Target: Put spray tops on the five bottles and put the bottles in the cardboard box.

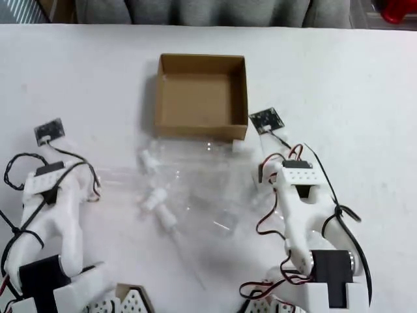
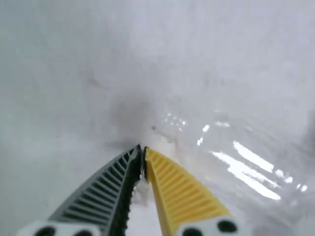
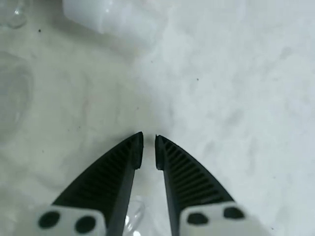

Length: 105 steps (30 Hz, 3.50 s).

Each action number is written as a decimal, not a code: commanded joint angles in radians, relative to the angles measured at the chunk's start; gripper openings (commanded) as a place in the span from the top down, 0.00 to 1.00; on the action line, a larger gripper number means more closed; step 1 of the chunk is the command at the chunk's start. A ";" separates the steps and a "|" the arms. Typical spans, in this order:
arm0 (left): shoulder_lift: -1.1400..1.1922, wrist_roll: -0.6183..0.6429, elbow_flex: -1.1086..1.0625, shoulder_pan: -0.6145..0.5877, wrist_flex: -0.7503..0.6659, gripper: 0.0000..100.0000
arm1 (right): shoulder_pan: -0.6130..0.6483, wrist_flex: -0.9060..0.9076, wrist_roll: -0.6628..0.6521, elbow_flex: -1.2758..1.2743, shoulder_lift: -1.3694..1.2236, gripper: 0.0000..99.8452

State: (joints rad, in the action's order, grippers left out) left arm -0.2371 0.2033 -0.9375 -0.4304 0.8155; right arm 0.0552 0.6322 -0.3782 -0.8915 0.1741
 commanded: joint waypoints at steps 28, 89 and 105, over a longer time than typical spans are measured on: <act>-0.366 0.417 0.117 0.232 0.141 0.75 | 0.025 -0.016 -0.074 0.046 0.004 0.98; 0.346 0.358 0.374 0.096 0.140 0.87 | 0.036 -0.013 -0.075 0.041 0.004 0.98; 0.223 -0.081 0.419 0.116 0.149 0.98 | 0.035 -0.008 -0.075 0.041 0.004 0.98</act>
State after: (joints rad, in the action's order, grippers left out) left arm 0.0882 0.3015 -0.5662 -0.2969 0.9766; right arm 0.0798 0.6322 -0.4396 -0.8915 0.1741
